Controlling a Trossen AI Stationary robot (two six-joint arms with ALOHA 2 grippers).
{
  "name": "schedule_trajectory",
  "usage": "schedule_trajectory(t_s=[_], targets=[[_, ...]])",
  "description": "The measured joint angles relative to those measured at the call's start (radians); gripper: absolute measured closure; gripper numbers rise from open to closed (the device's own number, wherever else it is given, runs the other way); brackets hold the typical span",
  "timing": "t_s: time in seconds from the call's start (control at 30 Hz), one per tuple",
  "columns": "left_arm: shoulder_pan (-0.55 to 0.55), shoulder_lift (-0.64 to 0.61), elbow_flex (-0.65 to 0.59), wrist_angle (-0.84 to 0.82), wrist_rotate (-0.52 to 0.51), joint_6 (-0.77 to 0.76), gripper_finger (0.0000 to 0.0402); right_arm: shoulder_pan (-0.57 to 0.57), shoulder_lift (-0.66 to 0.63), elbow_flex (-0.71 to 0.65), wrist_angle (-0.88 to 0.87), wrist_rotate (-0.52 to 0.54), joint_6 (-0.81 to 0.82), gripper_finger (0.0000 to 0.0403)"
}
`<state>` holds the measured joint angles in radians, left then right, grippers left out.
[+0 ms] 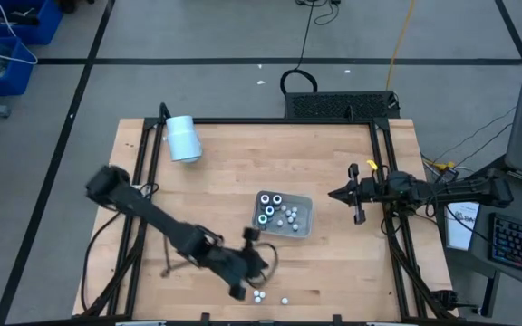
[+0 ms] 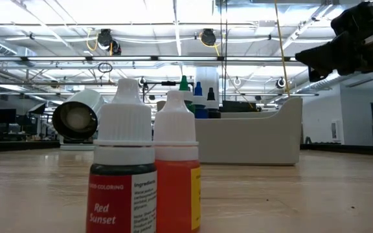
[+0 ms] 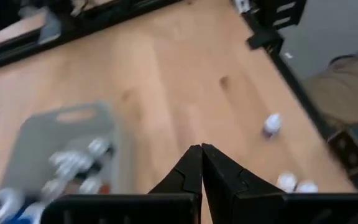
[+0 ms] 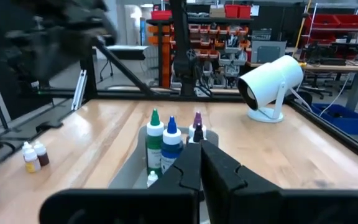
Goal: Pick & Place food coloring
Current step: Put the small purple food coloring bottle into the bin
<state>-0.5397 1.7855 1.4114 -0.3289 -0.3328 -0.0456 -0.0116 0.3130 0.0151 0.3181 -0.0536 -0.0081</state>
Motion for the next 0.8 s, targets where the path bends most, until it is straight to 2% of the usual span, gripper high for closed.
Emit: schedule_trajectory(t_s=[0.1,0.2,0.37,0.47,0.57,0.8], targets=[[-0.002,0.121,0.118,0.023,0.015,-0.005,0.0382,0.000,0.001,0.000,-0.022,0.000,-0.025,0.0403],[0.012,0.227,0.227,0.017,0.103,-0.046,0.0368,0.000,0.002,0.000,-0.023,0.000,-0.025,0.0403],[0.018,0.350,0.364,0.016,0.229,-0.107,0.0309,0.000,0.002,0.000,-0.024,0.000,-0.019,0.0403],[0.015,0.397,0.399,0.014,0.262,-0.139,0.0267,0.000,0.002,0.000,-0.024,0.000,-0.035,0.0403],[0.013,0.429,0.402,0.017,0.248,-0.193,0.0232,0.000,0.002,0.000,-0.025,0.000,-0.037,0.0403],[0.021,0.484,0.402,0.008,0.227,-0.279,0.0192,0.000,0.003,0.000,-0.035,0.000,-0.038,0.0403]])
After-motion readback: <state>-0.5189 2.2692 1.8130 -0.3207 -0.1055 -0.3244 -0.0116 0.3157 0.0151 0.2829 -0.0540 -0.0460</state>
